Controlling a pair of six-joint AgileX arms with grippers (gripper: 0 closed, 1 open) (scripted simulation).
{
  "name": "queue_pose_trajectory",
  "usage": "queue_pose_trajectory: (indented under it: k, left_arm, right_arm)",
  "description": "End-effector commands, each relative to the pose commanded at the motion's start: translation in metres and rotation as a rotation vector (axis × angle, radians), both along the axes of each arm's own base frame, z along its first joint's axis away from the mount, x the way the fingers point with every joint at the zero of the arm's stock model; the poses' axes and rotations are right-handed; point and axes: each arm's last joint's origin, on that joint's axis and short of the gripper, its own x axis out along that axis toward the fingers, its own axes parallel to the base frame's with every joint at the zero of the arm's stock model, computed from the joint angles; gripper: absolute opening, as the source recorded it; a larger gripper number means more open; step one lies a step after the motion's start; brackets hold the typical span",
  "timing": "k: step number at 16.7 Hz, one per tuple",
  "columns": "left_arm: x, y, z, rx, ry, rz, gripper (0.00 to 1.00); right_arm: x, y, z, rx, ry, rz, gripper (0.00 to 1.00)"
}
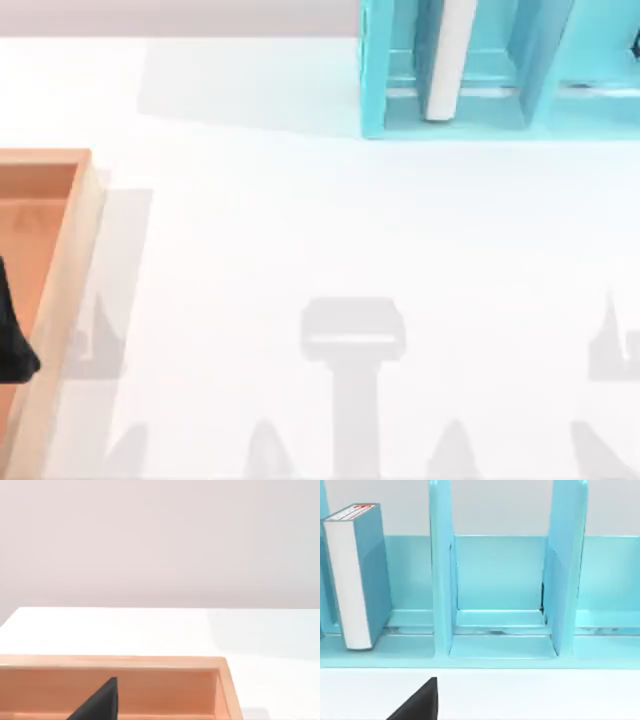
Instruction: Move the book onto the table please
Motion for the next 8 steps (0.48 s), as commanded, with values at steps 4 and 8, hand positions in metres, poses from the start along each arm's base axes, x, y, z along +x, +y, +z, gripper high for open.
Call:
queue_pose_trajectory:
  k: [4, 8]
  left_arm:
    - [0.0, 0.0, 0.0, 0.0, 0.0, 0.0, 1.0]
    - [0.0, 0.0, 0.0, 0.0, 0.0, 0.0, 1.0]
  right_arm:
    - [0.001, 0.001, 0.008, 0.0, -0.019, -0.001, 1.0]
    - [0.009, 0.005, 0.048, 0.006, -0.087, -0.012, 1.0]
